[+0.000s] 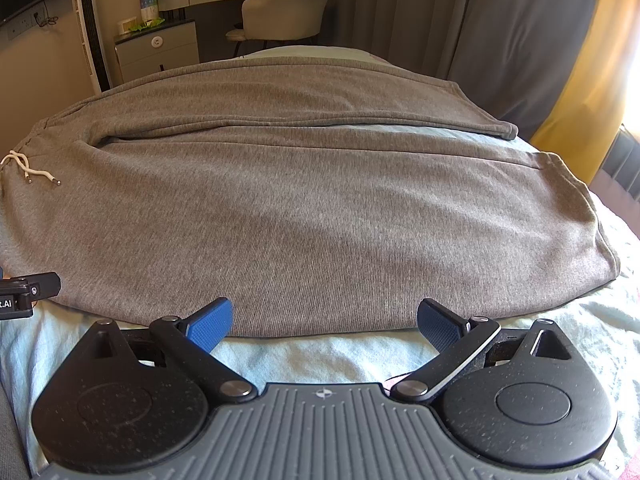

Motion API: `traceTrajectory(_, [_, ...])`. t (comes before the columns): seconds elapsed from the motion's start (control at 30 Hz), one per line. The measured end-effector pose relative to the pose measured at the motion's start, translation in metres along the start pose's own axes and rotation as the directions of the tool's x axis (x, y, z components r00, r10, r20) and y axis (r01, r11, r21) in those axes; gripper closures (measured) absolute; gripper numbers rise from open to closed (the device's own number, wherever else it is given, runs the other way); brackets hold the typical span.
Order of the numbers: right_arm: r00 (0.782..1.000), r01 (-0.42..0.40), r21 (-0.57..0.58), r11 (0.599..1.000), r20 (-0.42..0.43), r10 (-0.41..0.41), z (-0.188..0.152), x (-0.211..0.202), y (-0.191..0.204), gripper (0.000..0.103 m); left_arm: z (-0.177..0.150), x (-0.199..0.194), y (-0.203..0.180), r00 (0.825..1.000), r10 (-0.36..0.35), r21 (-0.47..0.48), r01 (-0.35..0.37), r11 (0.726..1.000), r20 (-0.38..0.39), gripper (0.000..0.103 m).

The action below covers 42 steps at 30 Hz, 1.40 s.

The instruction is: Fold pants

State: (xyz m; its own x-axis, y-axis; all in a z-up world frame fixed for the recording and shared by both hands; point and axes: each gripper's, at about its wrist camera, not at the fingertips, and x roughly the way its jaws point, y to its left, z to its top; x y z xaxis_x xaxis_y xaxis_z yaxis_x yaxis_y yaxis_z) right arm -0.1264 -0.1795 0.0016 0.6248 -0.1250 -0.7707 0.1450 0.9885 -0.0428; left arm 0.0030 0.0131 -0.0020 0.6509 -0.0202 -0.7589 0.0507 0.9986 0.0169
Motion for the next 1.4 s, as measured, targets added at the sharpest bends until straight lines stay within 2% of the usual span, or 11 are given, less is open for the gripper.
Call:
traceTrajectory(0.43, [1.0, 0.003, 0.006, 1.0, -0.004, -0.003, 0.0, -0.001, 0.0, 0.004, 0.002, -0.001, 0.0, 1.0, -0.011, -0.004, 0.011, 1.0, 0.004, 0.0])
traceTrajectory(0.6, [1.0, -0.022, 0.041, 0.999, 0.0, 0.022, 0.002, -0.004, -0.006, 0.004, 0.002, -0.003, -0.002, 1.0, -0.016, 0.003, 0.015, 1.0, 0.008, 0.0])
traceTrajectory(0.87, [0.997, -0.048, 0.061, 0.997, -0.051, 0.051, 0.007, 0.004, -0.007, 0.004, 0.004, 0.002, -0.001, 0.999, -0.042, -0.002, 0.041, 0.999, -0.014, 0.0])
traceTrajectory(1.03, [0.99, -0.089, 0.14, 0.986, -0.092, 0.103, 0.019, 0.02, -0.018, 0.004, 0.007, 0.005, 0.0, 0.999, -0.043, -0.014, 0.042, 0.999, -0.026, 0.0])
traceTrajectory(1.17, [0.988, -0.036, 0.232, 0.972, -0.141, 0.07, 0.034, 0.051, -0.034, 0.004, 0.022, 0.004, -0.003, 1.0, 0.0, 0.027, 0.0, 1.0, 0.018, 0.0])
traceTrajectory(1.27, [0.971, 0.003, 0.28, 0.96, -0.229, 0.064, 0.037, 0.084, -0.043, 0.004, 0.04, 0.011, -0.001, 0.996, 0.057, 0.044, -0.06, 0.997, 0.061, 0.0])
traceTrajectory(1.4, [0.973, 0.011, 0.3, 0.954, -0.223, 0.059, 0.034, 0.094, -0.045, 0.004, 0.073, 0.031, 0.012, 0.985, 0.136, -0.007, -0.136, 0.991, 0.107, 0.0])
